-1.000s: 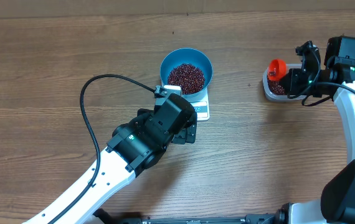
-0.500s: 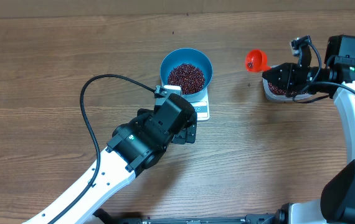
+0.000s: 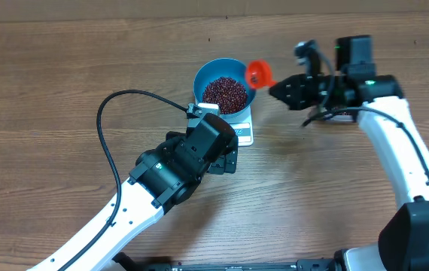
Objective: Scoop item into bowl and weigh 150g on scale
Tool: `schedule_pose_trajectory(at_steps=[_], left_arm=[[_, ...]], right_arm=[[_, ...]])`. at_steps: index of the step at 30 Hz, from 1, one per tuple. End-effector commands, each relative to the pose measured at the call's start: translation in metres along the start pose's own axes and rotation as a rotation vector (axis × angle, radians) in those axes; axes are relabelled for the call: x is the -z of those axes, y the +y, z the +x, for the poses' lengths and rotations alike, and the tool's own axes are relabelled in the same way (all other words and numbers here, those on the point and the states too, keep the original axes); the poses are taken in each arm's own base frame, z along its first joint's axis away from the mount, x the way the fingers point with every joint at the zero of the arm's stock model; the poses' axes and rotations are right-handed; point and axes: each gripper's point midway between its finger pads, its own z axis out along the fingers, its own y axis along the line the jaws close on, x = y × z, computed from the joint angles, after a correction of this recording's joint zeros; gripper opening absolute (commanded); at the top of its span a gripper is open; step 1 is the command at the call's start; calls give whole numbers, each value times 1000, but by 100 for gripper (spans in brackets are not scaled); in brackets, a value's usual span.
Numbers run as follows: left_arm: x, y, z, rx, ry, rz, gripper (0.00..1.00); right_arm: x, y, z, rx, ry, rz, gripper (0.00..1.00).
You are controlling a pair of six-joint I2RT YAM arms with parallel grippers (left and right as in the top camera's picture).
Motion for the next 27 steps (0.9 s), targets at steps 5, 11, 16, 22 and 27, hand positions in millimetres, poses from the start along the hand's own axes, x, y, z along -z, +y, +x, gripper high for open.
schedule_pose_trajectory(at_steps=[5, 11, 16, 22, 27], left_arm=[[0, 0, -2, 11, -6, -7, 99], [0, 0, -2, 11, -6, -7, 99], [0, 0, -1, 11, -6, -7, 99], [0, 0, -2, 11, -6, -7, 100], [0, 0, -2, 11, -6, -7, 99]], right_arm=[[-12, 8, -32, 226, -76, 281, 4], [-18, 15, -35, 260, -84, 302, 4], [-18, 15, -33, 287, -73, 296, 4], [-20, 17, -32, 290, -69, 294, 4], [-19, 14, -32, 271, -72, 302, 4]])
